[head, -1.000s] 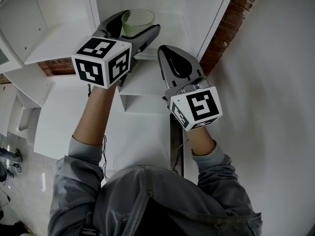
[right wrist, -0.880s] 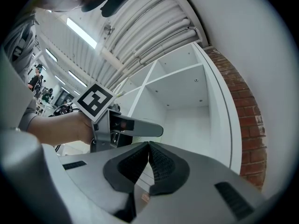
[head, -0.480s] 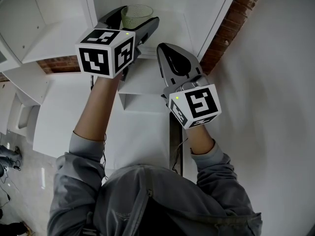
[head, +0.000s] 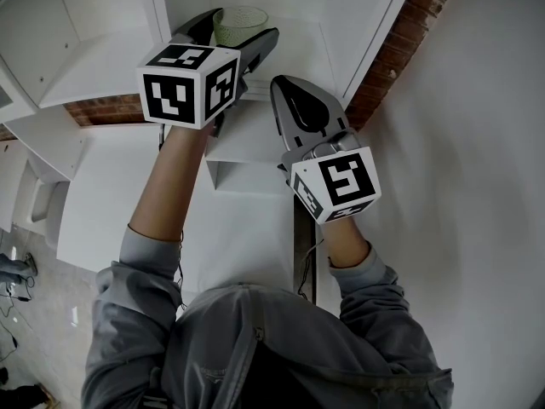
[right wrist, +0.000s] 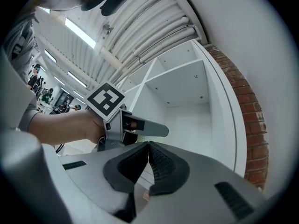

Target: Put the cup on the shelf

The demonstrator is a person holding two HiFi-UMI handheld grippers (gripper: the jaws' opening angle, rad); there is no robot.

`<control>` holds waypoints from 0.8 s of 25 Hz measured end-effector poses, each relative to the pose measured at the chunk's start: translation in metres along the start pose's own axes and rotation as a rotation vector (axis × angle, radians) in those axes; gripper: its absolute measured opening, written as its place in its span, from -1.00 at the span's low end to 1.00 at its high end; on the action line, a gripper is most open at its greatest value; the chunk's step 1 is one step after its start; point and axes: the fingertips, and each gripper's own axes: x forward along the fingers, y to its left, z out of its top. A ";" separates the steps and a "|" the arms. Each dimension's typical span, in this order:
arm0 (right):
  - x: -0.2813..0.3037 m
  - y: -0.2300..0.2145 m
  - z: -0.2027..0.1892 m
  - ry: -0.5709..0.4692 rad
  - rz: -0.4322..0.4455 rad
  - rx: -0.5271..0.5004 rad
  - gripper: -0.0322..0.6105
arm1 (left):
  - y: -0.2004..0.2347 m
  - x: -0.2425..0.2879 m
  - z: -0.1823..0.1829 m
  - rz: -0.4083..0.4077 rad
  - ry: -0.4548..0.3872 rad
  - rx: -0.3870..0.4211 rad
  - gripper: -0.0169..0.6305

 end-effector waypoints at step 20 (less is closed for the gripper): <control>-0.025 0.026 0.013 -0.009 -0.015 0.001 -0.81 | -0.008 -0.042 -0.009 0.049 -0.004 -0.013 0.36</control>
